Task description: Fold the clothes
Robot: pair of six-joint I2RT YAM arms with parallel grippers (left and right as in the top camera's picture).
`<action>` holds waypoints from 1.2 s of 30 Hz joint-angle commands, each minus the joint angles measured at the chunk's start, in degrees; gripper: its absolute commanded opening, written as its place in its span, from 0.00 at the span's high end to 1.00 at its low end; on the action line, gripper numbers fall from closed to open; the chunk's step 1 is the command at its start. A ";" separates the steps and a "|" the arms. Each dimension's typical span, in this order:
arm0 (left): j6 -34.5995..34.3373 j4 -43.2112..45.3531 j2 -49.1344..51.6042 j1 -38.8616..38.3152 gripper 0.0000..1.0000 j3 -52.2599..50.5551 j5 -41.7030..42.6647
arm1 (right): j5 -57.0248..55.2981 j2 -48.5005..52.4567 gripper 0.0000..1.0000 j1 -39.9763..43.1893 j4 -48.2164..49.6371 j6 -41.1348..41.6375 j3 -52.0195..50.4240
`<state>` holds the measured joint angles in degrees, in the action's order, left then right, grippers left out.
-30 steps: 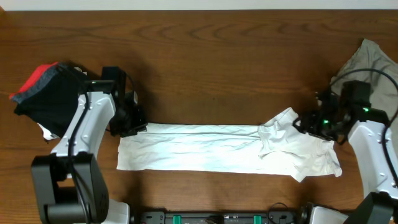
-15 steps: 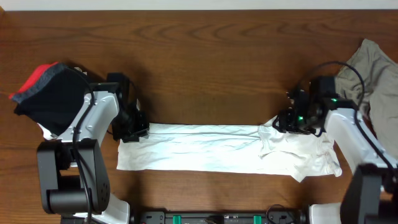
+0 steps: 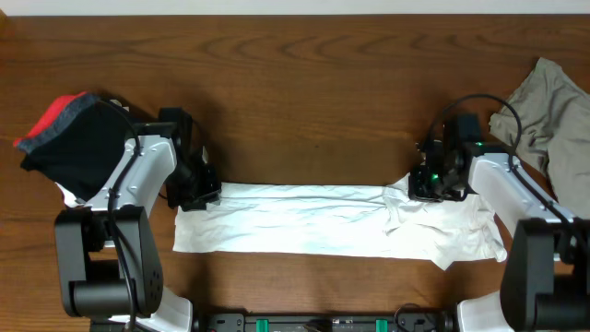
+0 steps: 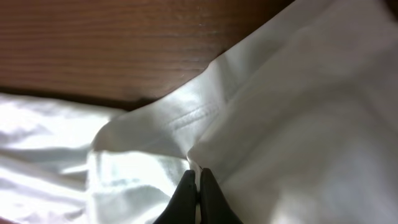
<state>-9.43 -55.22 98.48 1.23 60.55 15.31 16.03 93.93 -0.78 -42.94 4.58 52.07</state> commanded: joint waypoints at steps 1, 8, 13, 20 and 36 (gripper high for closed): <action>-0.74 -0.13 0.26 -0.09 0.69 -0.46 0.55 | -0.39 -7.61 0.99 -0.37 -2.38 0.96 4.17; -0.74 0.07 0.26 -0.09 0.69 -0.44 0.55 | -0.37 -20.06 0.99 -0.37 -11.65 2.75 6.05; -0.74 0.09 0.26 -0.09 0.69 -0.44 0.55 | -0.37 -23.12 0.96 -0.37 -20.52 2.73 6.05; -0.74 0.07 0.26 -0.09 0.69 -0.46 0.55 | 0.35 -22.88 0.96 -0.37 -25.57 2.67 5.97; -0.74 0.07 0.26 -0.09 0.69 -0.46 0.55 | 12.61 -22.77 0.91 -0.42 -29.46 -1.25 5.84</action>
<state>-9.43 -55.07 98.48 1.23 60.55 15.31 26.96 71.13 -0.78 -72.60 4.45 58.06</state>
